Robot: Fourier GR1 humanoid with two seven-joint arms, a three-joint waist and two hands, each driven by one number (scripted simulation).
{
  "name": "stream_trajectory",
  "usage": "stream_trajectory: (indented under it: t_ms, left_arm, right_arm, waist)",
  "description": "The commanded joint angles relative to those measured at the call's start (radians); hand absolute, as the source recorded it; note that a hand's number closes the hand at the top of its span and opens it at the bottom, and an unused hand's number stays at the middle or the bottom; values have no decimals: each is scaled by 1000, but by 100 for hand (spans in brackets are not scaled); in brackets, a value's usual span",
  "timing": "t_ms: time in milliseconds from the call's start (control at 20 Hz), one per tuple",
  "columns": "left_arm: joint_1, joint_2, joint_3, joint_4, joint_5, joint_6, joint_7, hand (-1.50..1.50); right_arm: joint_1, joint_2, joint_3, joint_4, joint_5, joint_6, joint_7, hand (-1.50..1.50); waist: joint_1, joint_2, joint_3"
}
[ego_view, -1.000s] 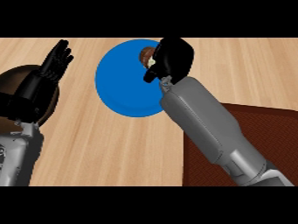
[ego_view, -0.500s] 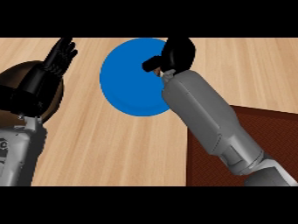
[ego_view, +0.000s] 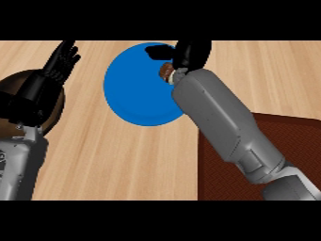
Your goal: Pick the cupcake from the tray and place it in the plate
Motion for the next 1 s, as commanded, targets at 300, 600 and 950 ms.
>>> stream_trajectory:
  t_ms: [300, 600, 950]
  left_arm:
    - [77, 34, 47, -56, 8, 4, 29, 0]
    - [180, 47, 93, -102, 18, 2, -11, 0]
    - [117, 60, 120, -39, 26, -11, 0, 0]
  right_arm:
    - [168, 5, 105, -136, -115, -307, -47, -150]
    - [414, -35, 152, -444, -12, -215, -43, -150]
    - [696, -84, 198, -790, 191, -90, 73, -150]
  waist:
    - [-84, -27, 0]
    - [-132, -37, 0]
    - [-138, -34, -1]
